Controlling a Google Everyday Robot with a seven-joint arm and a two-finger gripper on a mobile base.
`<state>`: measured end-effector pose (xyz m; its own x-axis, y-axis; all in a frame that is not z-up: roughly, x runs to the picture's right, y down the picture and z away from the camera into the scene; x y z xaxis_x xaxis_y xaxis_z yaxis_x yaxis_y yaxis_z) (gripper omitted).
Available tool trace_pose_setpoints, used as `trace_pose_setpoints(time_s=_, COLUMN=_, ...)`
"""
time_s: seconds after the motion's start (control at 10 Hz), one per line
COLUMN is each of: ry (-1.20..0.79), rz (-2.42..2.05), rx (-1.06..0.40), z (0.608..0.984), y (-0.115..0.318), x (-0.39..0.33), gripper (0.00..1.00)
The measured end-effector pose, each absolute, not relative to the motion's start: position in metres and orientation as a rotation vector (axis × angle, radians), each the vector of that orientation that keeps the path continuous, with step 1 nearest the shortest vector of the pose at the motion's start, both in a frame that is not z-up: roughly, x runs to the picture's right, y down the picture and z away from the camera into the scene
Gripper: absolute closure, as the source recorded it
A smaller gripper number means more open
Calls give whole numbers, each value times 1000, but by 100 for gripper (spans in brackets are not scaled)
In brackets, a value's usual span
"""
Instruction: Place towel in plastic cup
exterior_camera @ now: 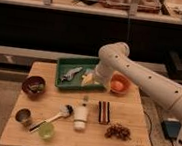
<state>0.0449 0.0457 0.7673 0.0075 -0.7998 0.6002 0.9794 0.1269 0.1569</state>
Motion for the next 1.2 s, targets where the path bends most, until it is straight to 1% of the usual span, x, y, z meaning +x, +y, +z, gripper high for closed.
trace_pose_setpoints(time_s=0.7, ry=-630, rz=-1427, rx=-349, z=767, y=43, x=46, gripper=20)
trace_pose_setpoints(time_s=0.9, ry=-575, rz=-1405, rx=-356, z=772, y=25, x=41, gripper=20)
trace_pose_setpoints(time_s=1.2, ry=-466, rz=-1316, rx=-284, z=794, y=-39, x=31, gripper=20)
